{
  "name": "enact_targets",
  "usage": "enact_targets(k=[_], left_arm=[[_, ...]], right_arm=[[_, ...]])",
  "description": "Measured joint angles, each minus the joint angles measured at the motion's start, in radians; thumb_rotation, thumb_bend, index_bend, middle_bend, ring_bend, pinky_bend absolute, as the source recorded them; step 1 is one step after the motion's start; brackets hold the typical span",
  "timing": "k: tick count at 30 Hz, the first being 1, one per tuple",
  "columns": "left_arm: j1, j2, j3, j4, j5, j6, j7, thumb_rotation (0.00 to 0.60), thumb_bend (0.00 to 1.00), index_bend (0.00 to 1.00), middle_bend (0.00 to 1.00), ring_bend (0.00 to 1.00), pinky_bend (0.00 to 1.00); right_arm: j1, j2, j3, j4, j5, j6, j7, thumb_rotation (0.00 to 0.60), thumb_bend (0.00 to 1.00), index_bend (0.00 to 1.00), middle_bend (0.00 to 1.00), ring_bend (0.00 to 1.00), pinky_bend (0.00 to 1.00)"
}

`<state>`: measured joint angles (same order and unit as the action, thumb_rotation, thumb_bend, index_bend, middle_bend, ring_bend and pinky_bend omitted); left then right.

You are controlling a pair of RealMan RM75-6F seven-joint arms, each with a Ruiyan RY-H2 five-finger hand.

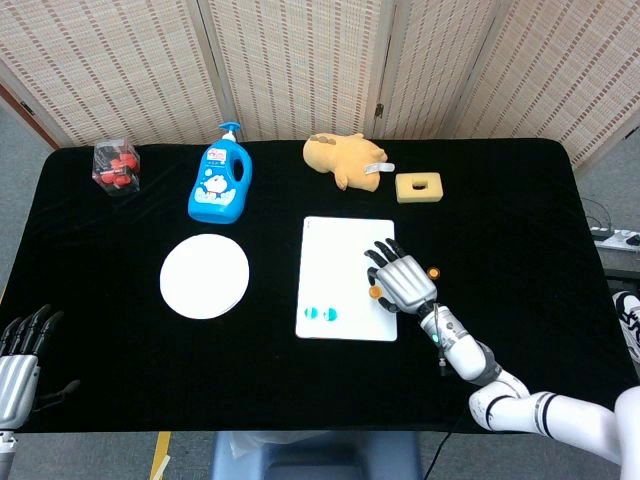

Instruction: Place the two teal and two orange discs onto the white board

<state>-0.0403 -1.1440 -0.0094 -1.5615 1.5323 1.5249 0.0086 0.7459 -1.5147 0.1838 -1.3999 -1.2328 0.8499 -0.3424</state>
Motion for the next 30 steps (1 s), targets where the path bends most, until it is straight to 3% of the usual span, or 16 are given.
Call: enact_targets(k=[6,15,30], left_arm=[[0.005,0.000,0.002,0.008,-0.008,-0.002,-0.006,0.600,0.13,0.00,0.00,0.07,0.00],[0.006,-0.006,0.002,0.022,-0.017,-0.011,-0.018,0.600,0.13,0.00,0.00,0.07,0.00],[0.007,-0.012,0.000,0.040,-0.028,-0.020,-0.031,0.600,0.13,0.00,0.00,0.07,0.00]], right_arm=[[0.098,-0.077,0.049,0.015,0.141,-0.050,-0.133,0.600,0.27,0.50,0.12,0.00,0.00],[0.210,-0.176,0.075,0.095,0.313,-0.074,-0.269,0.600,0.27,0.50,0.10,0.00,0.00],[0.328,-0.280,0.077,0.215,0.442,-0.080,-0.343,0.600,0.27,0.48,0.10,0.00,0.00]])
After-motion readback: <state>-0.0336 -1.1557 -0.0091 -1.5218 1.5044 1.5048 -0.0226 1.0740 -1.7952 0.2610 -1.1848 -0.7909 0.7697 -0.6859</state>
